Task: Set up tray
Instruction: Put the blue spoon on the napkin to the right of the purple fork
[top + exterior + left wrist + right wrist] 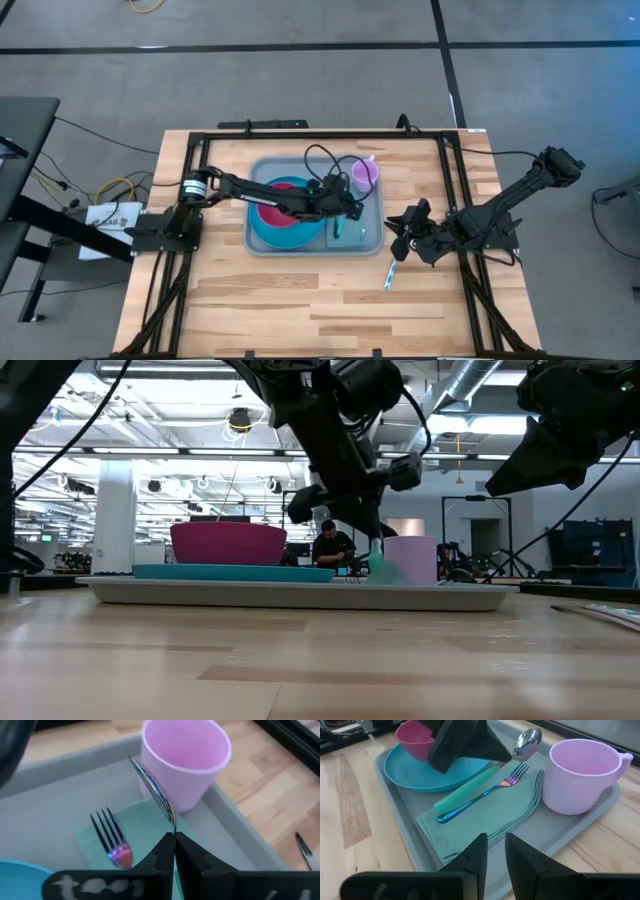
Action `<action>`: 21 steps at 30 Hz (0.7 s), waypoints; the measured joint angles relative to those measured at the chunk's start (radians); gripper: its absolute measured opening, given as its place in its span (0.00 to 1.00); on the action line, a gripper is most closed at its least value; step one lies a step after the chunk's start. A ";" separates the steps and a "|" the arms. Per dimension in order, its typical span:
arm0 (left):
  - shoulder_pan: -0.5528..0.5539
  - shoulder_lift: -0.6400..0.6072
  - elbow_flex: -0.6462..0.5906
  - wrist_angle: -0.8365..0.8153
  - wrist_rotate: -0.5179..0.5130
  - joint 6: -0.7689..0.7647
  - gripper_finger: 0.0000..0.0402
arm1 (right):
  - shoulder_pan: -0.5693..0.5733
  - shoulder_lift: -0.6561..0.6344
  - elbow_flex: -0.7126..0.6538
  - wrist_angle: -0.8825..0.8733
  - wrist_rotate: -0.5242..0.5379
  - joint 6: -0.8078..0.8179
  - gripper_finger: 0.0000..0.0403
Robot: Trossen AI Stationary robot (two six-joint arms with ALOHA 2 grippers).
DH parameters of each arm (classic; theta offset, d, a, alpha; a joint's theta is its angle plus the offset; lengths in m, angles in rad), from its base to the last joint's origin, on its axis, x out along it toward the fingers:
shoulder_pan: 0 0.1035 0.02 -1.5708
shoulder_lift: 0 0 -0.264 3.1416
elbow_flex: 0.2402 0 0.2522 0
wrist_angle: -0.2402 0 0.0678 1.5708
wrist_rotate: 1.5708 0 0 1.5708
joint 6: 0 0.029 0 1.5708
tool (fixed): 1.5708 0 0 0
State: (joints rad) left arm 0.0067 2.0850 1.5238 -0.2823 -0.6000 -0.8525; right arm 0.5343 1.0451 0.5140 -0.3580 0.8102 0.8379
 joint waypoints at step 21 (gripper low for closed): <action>0.036 -0.004 -0.025 -0.072 0.019 -0.121 0.00 | 0.000 0.000 0.000 0.001 0.001 -0.088 0.15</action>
State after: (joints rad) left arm 0.0429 2.0808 1.4990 -0.3539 -0.5814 -0.9734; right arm 0.5340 1.0451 0.5144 -0.3573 0.8115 0.7495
